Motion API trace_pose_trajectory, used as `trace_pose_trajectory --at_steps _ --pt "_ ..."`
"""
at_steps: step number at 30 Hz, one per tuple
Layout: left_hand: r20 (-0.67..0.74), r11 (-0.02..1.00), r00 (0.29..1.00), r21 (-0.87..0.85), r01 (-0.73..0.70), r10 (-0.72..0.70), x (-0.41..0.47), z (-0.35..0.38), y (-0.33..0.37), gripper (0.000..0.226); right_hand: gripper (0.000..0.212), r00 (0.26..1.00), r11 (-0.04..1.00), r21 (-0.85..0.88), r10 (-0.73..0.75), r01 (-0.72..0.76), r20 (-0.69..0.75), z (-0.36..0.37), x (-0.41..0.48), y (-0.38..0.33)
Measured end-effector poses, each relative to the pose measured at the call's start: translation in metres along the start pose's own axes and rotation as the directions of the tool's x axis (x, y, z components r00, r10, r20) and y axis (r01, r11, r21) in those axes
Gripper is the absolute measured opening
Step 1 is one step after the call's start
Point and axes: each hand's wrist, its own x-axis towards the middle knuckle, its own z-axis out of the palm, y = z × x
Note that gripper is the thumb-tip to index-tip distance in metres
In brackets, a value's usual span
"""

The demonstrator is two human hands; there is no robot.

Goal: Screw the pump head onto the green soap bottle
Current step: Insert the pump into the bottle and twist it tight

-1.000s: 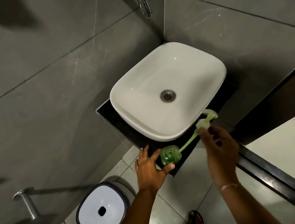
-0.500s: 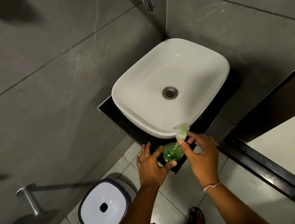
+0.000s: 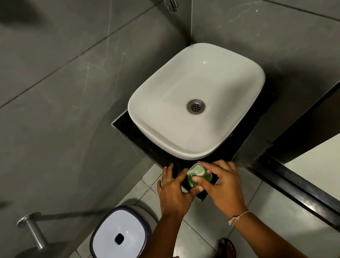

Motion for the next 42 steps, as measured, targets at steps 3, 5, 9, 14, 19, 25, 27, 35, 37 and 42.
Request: trace_pose_trajectory --at_steps 3,5,9,14,19,25,27,35,37,42 --pt "-0.001 1.0 1.0 -0.005 -0.007 0.007 0.0 0.0 0.0 0.071 0.038 1.0 0.999 -0.051 -0.009 0.011 0.024 0.004 0.006 0.006" --pt "-0.002 1.0 1.0 -0.007 -0.008 0.008 0.001 0.0 0.0 0.071 0.034 0.999 0.996 -0.085 -0.034 0.037 0.03 0.004 0.007 0.009" --pt "0.004 1.0 1.0 -0.023 -0.015 0.015 0.0 0.0 -0.001 0.073 0.023 0.986 0.961 -0.225 -0.156 0.164 0.052 -0.003 0.013 0.015" --pt "0.004 0.999 1.0 0.025 -0.023 0.022 0.003 0.0 -0.001 0.072 0.024 0.97 0.929 -0.28 -0.223 0.24 0.094 -0.007 0.021 0.015" --pt "-0.004 0.999 1.0 0.026 -0.027 0.027 0.001 0.001 -0.001 0.072 0.028 0.986 0.966 -0.199 -0.167 0.167 0.016 -0.004 0.018 0.015" --pt "-0.028 1.0 0.999 0.016 -0.022 0.023 0.0 0.002 -0.001 0.067 0.035 0.996 0.992 -0.11 -0.072 0.067 -0.049 0.007 0.012 0.009" --pt "-0.03 1.0 0.999 0.016 -0.012 0.012 0.0 0.003 -0.002 0.067 0.029 0.997 0.995 -0.063 -0.074 0.074 -0.001 0.006 0.013 0.009" --pt "-0.022 0.997 0.999 0.073 -0.035 0.036 0.003 0.005 -0.002 0.07 0.025 0.993 0.991 -0.083 -0.098 0.103 0.06 -0.008 0.023 0.012" --pt "-0.02 0.994 0.999 0.097 -0.04 0.043 0.004 0.005 -0.003 0.068 0.034 0.998 0.992 -0.117 -0.048 0.051 0.027 -0.001 0.019 0.008" --pt "-0.025 0.994 0.999 0.107 -0.031 0.034 0.004 0.005 -0.003 0.065 0.045 0.999 0.988 -0.15 0.037 -0.038 -0.005 0.006 0.013 0.004"
